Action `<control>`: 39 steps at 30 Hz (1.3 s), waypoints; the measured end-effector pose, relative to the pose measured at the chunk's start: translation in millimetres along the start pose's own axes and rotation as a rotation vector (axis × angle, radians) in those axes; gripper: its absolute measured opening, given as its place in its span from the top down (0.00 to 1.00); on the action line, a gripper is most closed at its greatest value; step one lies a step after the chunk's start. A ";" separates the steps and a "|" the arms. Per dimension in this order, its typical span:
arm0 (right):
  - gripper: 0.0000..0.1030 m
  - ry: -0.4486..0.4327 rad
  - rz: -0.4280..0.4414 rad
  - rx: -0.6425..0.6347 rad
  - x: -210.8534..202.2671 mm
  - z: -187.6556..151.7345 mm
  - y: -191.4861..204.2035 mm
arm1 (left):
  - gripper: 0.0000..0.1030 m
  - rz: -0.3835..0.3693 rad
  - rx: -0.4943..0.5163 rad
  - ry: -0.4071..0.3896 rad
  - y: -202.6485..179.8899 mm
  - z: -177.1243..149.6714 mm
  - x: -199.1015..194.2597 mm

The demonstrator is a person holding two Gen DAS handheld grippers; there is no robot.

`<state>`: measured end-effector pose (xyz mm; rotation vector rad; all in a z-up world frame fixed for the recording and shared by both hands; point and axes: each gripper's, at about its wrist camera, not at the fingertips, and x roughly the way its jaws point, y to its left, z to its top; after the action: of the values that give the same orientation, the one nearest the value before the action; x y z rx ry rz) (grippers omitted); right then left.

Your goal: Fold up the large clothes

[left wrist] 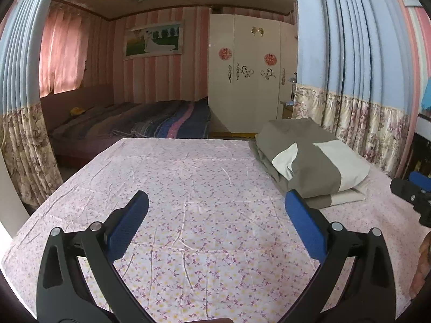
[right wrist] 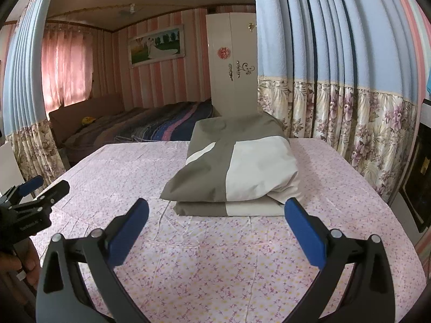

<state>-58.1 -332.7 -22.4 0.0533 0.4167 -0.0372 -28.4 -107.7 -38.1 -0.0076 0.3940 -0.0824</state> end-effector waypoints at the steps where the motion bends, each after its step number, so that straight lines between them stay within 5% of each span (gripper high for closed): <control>1: 0.02 -0.001 -0.002 0.000 0.3 -0.3 0.1 | 0.03 0.003 0.006 0.002 -0.7 -0.2 0.8; 39: 0.02 0.007 0.008 -0.011 6.6 1.9 -12.0 | 0.03 0.014 -0.034 -0.033 10.4 7.3 -4.4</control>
<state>-51.9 -344.9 -23.9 0.0439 0.4237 -0.0268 -28.8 -97.0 -29.9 -0.0395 0.3623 -0.0620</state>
